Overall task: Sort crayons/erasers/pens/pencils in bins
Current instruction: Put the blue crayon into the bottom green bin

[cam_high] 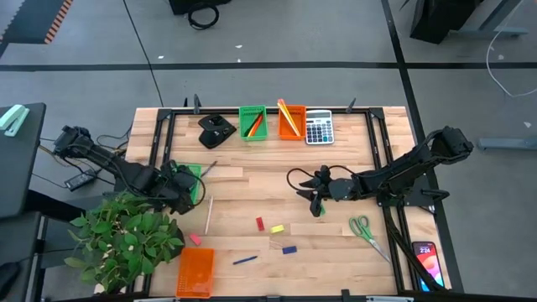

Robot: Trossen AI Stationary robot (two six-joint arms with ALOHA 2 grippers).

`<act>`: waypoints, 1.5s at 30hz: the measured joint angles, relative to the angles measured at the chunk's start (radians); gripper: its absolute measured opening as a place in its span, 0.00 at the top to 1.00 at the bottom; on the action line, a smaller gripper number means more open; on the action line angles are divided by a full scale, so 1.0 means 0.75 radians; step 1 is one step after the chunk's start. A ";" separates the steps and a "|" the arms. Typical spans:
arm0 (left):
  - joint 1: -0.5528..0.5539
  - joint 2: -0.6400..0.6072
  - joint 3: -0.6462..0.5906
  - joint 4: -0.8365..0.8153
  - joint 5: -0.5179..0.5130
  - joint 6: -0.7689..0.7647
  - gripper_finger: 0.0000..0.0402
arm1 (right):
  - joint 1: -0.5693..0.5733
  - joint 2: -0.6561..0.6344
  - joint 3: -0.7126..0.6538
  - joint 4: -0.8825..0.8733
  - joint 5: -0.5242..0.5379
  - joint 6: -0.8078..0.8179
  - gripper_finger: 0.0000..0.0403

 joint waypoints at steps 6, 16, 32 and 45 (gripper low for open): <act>0.153 0.001 0.000 0.110 -0.041 0.113 0.93 | 0.000 0.000 0.000 0.019 0.045 0.003 0.60; 0.709 0.046 0.000 0.419 0.256 0.340 0.71 | 0.000 0.000 0.000 0.043 0.054 0.026 0.60; 1.151 0.686 0.192 0.471 0.436 0.742 0.53 | 0.004 0.000 0.001 -0.103 -0.040 -0.039 0.60; 1.236 0.877 0.206 0.440 0.546 0.819 0.54 | 0.065 0.000 0.001 -0.157 -0.010 -0.151 0.60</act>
